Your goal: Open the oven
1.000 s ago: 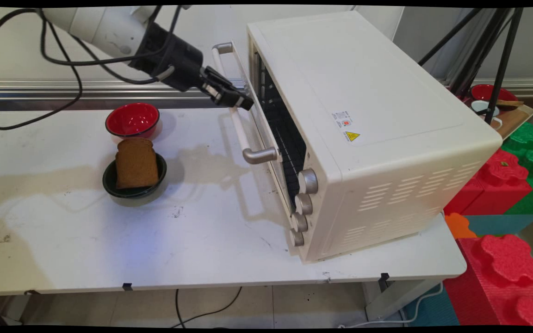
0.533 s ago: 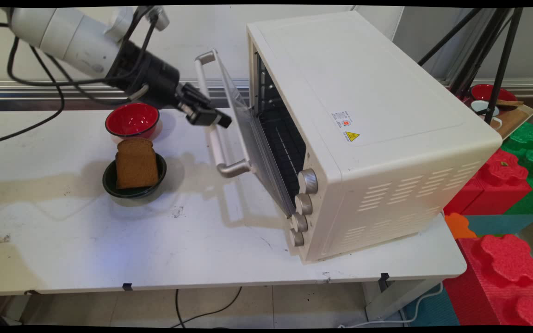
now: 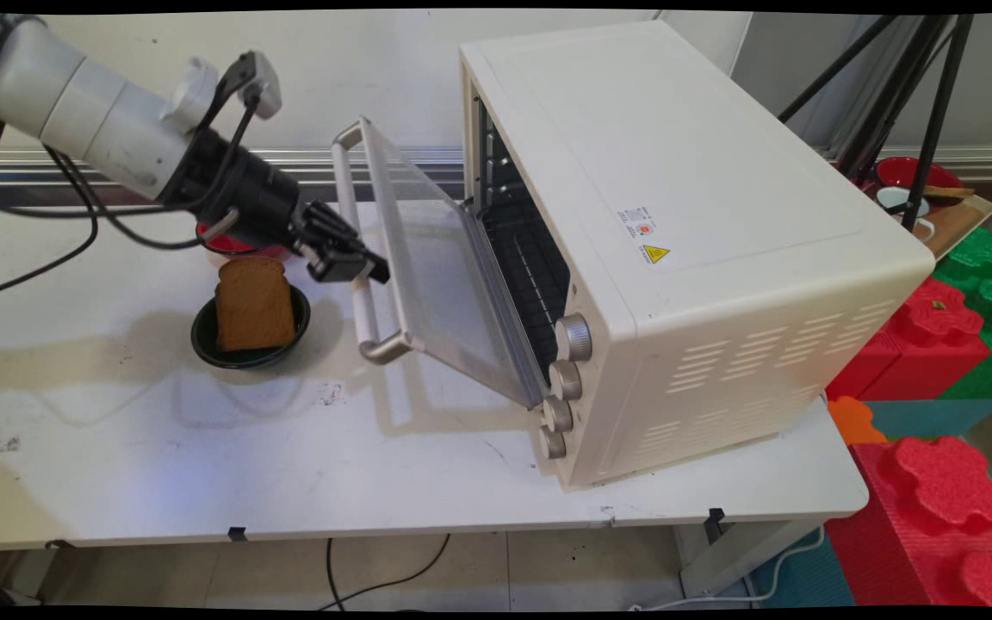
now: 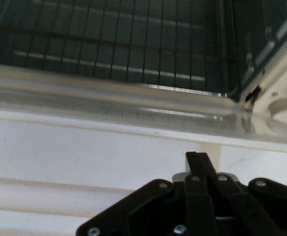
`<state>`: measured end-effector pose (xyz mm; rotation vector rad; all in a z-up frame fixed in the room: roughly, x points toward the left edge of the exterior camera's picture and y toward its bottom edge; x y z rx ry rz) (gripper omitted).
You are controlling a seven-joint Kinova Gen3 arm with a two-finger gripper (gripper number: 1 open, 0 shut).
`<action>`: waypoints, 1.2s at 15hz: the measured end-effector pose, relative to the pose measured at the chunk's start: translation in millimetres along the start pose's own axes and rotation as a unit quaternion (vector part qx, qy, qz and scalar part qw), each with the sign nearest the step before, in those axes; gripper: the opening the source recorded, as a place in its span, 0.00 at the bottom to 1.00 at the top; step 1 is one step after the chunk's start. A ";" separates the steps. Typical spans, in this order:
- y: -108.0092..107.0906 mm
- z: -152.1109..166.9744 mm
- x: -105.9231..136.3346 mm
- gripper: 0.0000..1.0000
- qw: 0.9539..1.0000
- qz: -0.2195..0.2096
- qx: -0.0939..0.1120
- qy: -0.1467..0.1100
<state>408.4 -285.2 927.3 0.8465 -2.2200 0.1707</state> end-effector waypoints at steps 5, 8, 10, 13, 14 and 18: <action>-1.1 4.4 -27.3 0.00 1.000 0.003 0.001 -0.019; -2.1 6.8 -39.5 0.00 1.000 0.005 0.001 -0.028; -2.5 8.4 -47.8 0.00 0.999 0.007 0.001 -0.033; -2.9 11.0 -60.5 0.00 0.999 0.009 0.000 -0.042; -3.0 11.8 -64.3 0.00 0.999 0.010 -0.001 -0.045; -3.5 14.2 -79.0 0.00 0.998 0.014 -0.001 -0.055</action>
